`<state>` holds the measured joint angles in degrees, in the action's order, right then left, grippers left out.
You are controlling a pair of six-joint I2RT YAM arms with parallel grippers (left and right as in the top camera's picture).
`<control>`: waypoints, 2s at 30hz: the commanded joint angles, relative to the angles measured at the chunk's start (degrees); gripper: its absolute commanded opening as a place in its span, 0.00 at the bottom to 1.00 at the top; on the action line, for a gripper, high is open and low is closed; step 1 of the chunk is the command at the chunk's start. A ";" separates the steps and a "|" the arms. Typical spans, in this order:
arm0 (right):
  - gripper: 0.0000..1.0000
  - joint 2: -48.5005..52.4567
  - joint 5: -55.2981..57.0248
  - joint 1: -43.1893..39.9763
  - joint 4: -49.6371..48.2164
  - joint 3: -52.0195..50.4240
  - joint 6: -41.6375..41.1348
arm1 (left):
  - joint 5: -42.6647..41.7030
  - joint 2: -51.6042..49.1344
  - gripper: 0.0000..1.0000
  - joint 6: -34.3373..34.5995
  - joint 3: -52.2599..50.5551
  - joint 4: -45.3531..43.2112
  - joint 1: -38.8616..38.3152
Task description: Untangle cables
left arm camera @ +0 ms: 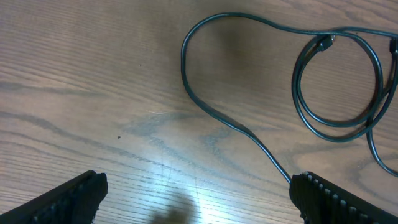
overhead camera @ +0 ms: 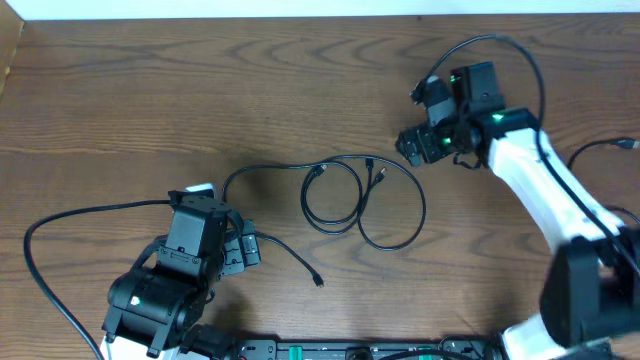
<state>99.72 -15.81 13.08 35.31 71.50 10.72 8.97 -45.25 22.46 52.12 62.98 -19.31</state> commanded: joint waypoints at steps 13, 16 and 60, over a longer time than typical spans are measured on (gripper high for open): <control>0.71 12.72 -2.75 2.40 0.20 -0.07 15.91 | 0.52 -0.02 0.98 -0.35 0.98 0.22 0.00; 0.67 13.44 -2.34 3.34 0.17 -0.07 20.24 | 0.52 -0.02 0.98 -0.35 0.98 0.22 -0.02; 0.01 -6.03 2.25 3.78 0.68 4.42 21.55 | 0.52 -0.02 0.98 -0.35 0.98 0.22 -0.02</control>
<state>100.42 -13.47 16.95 36.99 72.77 32.21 8.97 -45.28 22.46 52.12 63.00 -19.31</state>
